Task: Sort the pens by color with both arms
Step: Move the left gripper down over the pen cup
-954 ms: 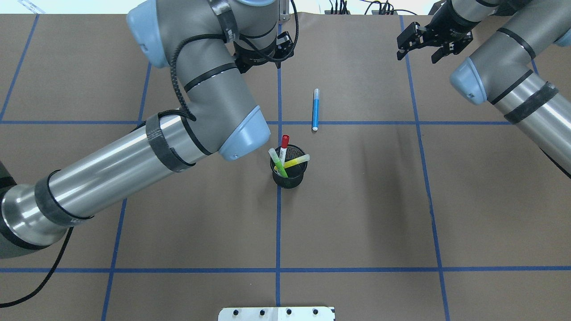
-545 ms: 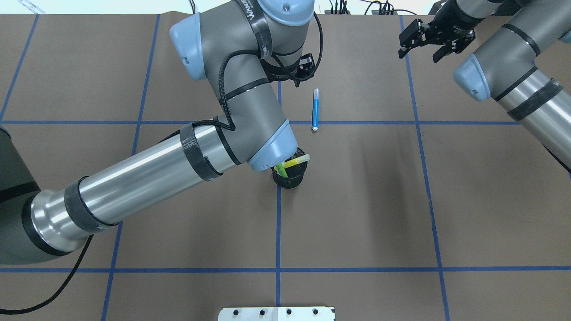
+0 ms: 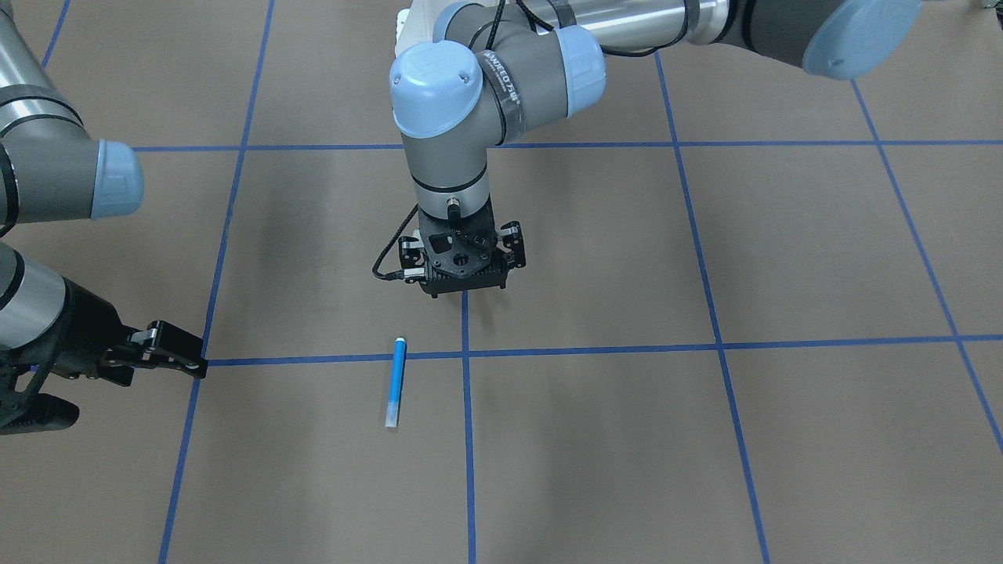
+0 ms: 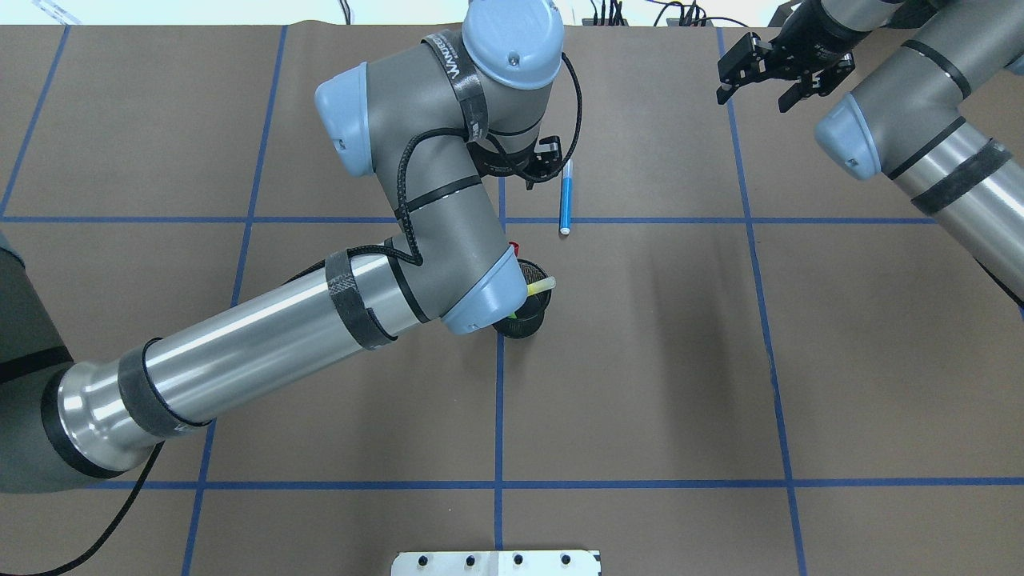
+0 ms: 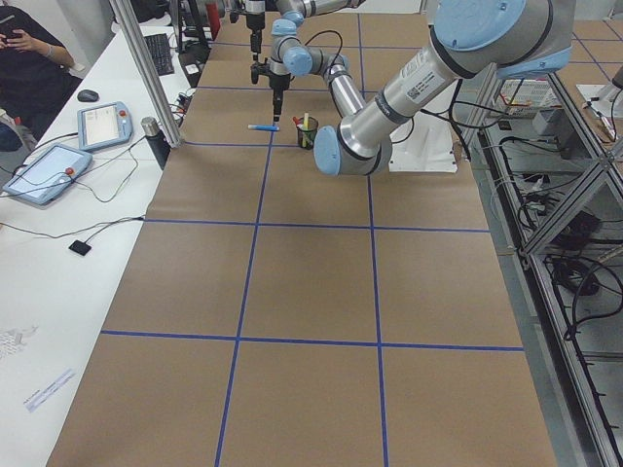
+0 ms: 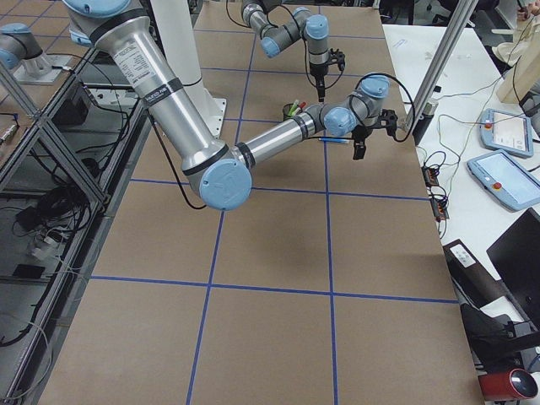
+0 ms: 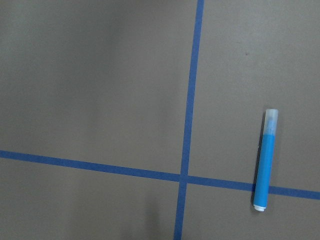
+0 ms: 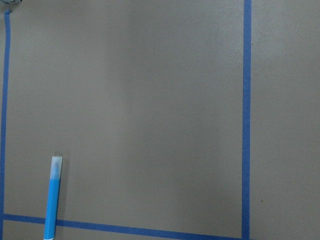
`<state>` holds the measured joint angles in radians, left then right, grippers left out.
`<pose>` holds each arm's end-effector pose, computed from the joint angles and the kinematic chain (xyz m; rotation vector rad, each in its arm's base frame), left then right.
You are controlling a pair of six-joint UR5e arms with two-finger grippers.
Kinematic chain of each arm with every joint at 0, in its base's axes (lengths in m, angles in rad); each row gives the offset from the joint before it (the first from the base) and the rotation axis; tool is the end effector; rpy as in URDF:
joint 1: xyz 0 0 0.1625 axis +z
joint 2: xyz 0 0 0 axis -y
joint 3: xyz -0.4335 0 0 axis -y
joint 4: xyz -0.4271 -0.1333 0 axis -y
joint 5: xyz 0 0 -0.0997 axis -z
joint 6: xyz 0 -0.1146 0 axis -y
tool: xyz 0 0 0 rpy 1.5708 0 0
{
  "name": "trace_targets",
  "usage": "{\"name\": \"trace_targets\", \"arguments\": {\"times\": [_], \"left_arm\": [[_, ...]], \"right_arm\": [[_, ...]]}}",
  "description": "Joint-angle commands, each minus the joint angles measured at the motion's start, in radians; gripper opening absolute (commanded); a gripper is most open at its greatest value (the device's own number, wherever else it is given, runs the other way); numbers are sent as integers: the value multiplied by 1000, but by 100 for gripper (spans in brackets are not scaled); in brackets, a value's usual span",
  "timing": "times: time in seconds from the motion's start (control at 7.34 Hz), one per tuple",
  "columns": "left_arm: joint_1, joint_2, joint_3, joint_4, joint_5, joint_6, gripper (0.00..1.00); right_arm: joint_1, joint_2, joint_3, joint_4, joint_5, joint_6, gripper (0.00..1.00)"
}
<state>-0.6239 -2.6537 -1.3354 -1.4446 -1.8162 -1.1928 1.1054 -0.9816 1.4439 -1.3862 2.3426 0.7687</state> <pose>0.5989 -0.5611 0.0632 0.1389 0.7426 -0.1456 -0.2899 -0.6962 0.3379 0.0700 -0.9595 0.0300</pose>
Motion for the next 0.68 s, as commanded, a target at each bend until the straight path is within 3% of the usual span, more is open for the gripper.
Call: {"name": "trace_targets", "arguments": {"times": [0.0, 0.55], "left_arm": [[32, 4, -2, -14, 0, -4, 86], [50, 52, -74, 1, -2, -11, 72]], "right_arm": [[2, -8, 6, -2, -9, 0, 98], [-1, -9, 6, -2, -8, 0, 99]]}}
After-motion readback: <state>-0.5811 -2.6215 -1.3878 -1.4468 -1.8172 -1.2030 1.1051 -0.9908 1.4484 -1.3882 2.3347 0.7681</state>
